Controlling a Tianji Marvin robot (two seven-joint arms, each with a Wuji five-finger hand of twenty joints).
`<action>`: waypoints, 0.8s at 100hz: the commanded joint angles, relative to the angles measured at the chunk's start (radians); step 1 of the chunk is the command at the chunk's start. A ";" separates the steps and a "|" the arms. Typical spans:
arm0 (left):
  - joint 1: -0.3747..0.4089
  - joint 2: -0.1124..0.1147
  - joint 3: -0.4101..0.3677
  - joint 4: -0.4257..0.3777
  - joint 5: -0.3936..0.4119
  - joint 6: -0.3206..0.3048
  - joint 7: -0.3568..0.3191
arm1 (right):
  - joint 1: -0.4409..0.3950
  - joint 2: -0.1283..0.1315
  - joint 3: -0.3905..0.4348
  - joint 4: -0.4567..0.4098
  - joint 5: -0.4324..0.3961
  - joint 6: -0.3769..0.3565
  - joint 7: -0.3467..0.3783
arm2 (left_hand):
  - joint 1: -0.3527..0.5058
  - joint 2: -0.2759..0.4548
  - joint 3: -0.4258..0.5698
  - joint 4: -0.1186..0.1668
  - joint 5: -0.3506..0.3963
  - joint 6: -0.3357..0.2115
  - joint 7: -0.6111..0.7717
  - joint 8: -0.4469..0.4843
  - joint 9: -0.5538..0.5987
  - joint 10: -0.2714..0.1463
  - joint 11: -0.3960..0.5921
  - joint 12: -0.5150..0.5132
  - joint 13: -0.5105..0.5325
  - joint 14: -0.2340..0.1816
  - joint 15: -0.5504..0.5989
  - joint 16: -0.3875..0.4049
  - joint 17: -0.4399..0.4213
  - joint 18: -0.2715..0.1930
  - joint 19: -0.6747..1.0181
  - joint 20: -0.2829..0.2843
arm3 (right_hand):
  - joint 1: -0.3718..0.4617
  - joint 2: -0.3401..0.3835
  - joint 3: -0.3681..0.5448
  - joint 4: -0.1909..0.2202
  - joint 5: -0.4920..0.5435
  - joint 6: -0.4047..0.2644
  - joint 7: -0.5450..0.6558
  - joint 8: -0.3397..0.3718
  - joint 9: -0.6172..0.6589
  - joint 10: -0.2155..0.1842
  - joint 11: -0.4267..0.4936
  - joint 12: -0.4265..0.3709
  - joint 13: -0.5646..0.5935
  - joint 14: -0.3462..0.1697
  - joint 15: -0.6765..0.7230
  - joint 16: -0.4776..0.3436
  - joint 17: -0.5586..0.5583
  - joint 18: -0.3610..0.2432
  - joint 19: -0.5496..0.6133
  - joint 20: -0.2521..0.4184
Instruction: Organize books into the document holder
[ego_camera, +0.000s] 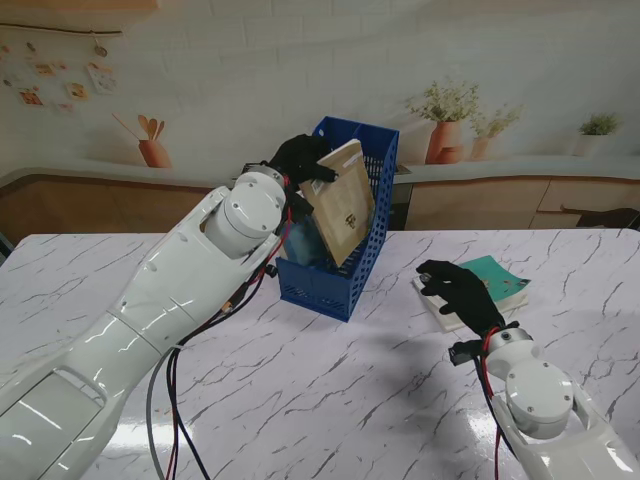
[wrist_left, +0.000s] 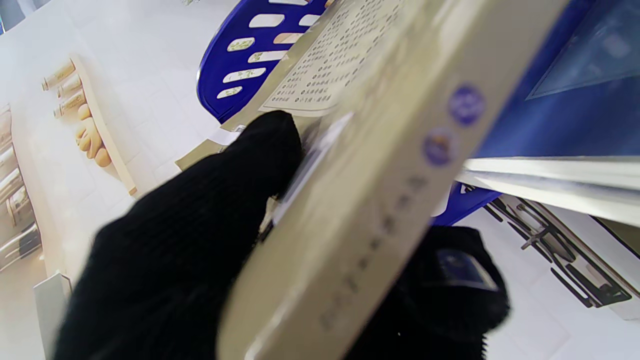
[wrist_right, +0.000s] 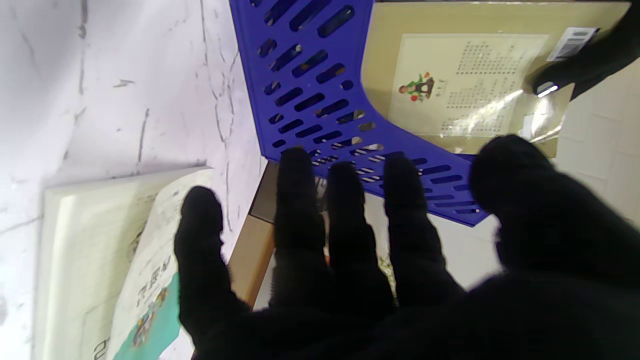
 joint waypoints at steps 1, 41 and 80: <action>0.013 -0.014 0.007 0.004 0.005 -0.037 -0.002 | -0.006 -0.008 -0.002 0.001 0.002 -0.006 -0.002 | 0.152 0.074 0.223 0.034 0.052 -0.208 0.120 0.054 0.027 -0.085 0.042 0.003 0.087 -0.090 0.004 -0.023 0.002 -0.278 0.161 0.002 | -0.015 -0.001 0.006 0.029 -0.005 0.003 0.003 0.013 0.010 -0.029 -0.011 0.000 0.009 -0.029 -0.019 -0.016 0.002 -0.155 0.009 -0.008; 0.044 -0.011 0.011 0.029 0.007 -0.058 -0.006 | -0.004 -0.008 -0.006 0.005 0.006 -0.011 0.001 | 0.153 0.071 0.226 0.028 0.047 -0.204 0.124 0.053 0.024 -0.081 0.047 -0.002 0.088 -0.091 0.006 -0.025 0.002 -0.279 0.162 -0.003 | -0.009 0.011 -0.017 0.030 -0.010 -0.002 0.004 0.012 0.003 -0.034 -0.004 -0.001 0.004 -0.037 -0.018 -0.017 0.004 -0.170 0.009 -0.011; 0.075 -0.016 0.020 0.056 -0.013 -0.087 -0.004 | -0.001 -0.007 -0.007 0.008 0.008 -0.016 0.005 | 0.151 0.064 0.228 0.021 0.041 -0.203 0.127 0.047 0.021 -0.079 0.050 -0.009 0.087 -0.084 0.007 -0.029 0.001 -0.271 0.161 -0.011 | -0.011 0.004 -0.009 0.033 0.000 0.002 0.006 0.011 0.014 -0.022 -0.009 -0.004 0.011 -0.020 -0.016 -0.017 0.001 -0.151 0.009 -0.010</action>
